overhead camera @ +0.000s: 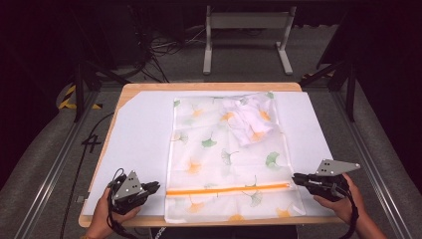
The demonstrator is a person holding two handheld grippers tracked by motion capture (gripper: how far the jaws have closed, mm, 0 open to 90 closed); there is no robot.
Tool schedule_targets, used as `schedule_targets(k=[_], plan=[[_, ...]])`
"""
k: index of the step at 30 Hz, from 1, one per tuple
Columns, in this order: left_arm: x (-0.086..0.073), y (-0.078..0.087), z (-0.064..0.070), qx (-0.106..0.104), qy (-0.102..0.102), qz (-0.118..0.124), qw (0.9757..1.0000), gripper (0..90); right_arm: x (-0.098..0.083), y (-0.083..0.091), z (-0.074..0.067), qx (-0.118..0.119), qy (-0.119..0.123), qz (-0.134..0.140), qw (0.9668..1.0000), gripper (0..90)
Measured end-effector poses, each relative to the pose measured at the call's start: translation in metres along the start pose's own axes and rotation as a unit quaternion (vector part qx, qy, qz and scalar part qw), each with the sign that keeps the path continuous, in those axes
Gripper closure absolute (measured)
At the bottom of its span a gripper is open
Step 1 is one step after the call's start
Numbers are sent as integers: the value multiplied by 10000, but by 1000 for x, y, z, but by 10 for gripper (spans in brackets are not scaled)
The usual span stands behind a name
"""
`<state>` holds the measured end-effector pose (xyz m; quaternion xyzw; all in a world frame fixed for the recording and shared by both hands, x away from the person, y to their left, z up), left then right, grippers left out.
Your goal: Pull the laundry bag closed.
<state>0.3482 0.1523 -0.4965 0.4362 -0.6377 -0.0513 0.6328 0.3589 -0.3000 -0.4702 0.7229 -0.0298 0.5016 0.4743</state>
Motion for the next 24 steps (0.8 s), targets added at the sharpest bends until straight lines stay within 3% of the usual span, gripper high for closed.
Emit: schedule_targets(k=[6, 18, 24], plan=[[-2, 3, -16, 207, 17, 26, 9998, 776, 8, 2, 9, -181, -17, 100, 9998, 730], [-17, 8, -40, 533, 254, -8, 9983, 617, 10, 2, 27, -605, -39, 235, 9979, 552], [-24, 9, -47, 736, 354, -85, 9966, 492, 2, 5, 43, -944, -71, 293, 9951, 361]])
Point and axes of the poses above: each handheld gripper's, and its own axes: y roughly backward along the jaws, x roughly out of its top, z roughly to its right, the point moved 10 cm from there along -y, roughly forward along the jaws, and after that the axes turned 7 degrees about -y, right-handed, at the moved point
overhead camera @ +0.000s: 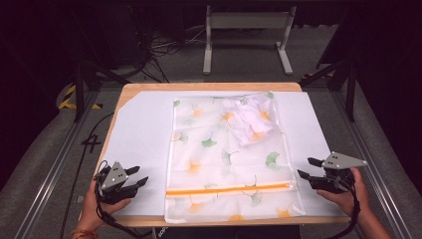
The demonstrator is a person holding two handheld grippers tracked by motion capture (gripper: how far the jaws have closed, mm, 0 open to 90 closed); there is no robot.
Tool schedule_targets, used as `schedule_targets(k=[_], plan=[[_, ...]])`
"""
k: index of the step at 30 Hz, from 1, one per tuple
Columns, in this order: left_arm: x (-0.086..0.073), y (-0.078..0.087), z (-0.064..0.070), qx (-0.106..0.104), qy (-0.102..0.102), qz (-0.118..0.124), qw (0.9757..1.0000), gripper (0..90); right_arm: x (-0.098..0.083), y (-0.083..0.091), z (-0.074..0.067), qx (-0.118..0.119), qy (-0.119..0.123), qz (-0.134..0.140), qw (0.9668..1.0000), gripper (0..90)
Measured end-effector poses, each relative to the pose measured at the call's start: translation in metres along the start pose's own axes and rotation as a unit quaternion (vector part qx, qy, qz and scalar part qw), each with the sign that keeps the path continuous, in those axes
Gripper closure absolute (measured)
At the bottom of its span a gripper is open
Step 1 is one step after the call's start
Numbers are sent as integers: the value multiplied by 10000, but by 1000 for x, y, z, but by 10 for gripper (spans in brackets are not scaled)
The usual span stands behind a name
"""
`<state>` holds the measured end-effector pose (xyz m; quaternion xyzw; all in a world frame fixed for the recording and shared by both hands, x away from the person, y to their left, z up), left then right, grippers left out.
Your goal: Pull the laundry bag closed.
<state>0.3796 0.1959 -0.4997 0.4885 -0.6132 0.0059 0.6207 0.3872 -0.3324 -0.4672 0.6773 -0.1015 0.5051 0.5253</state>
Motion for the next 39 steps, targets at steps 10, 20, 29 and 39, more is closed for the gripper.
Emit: schedule_targets(k=[10, 20, 29, 39], plan=[[-4, 5, -10, 233, 316, 284, 9988, 267, -11, 5, 24, -300, -305, 338, 9985, 200], [-13, 15, -13, 266, 720, 703, 9946, 120, -23, 9, 32, -384, -456, 597, 9964, 120], [-18, 29, -10, 465, 820, 844, 9920, 117, -25, 12, 36, -488, -584, 683, 9948, 112], [-22, 30, -11, 499, 860, 803, 9918, 123, -21, 8, 28, -549, -404, 630, 9957, 114]])
Point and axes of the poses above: each handheld gripper's, and its own axes: y roughly backward along the jaws, x roughly out of its top, z roughly to its right, the point moved 10 cm from there along -y, roughly forward along the jaws, and after that the axes turned 7 degrees about -y, right-handed, at the moved point
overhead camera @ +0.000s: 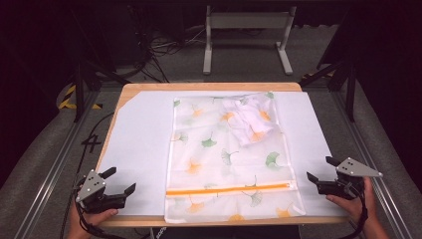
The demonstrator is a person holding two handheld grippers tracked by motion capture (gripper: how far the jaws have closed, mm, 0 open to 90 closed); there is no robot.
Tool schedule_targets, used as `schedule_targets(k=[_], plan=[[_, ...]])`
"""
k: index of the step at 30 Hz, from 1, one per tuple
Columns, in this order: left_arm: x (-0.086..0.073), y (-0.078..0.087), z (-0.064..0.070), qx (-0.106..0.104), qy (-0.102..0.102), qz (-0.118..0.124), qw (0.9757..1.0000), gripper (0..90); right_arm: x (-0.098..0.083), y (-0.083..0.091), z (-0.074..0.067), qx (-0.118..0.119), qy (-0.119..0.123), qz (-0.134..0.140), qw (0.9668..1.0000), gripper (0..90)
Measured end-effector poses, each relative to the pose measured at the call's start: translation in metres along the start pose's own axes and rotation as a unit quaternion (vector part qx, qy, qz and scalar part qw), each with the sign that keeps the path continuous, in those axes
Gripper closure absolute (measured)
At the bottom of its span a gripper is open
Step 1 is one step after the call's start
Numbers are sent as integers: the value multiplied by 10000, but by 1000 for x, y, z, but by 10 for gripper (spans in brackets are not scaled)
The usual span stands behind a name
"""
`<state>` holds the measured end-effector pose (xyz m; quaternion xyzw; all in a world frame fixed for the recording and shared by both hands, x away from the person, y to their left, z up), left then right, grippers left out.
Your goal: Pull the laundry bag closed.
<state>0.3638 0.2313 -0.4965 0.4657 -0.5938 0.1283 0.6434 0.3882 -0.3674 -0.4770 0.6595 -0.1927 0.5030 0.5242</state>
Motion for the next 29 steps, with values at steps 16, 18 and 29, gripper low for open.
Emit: schedule_targets(k=[16, 18, 29], plan=[[0, -3, 3, -9, -103, -96, 9999, 131, -3, -4, -7, 5, 204, -128, 9997, 137], [0, -3, 2, 14, -97, -91, 9999, 131, -4, -4, -7, -4, 214, -148, 9997, 137], [1, -6, 4, -3, -140, -144, 9998, 132, -5, -5, -8, 30, 165, -174, 9997, 138]])
Point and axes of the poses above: each handheld gripper's, and its own axes: y roughly backward along the jaws, x roughly out of its top, z roughly to its right, the point moved 10 cm from there along -y, roughly forward along the jaws, and after that the axes turned 7 degrees about -y, right-handed, at the moved point
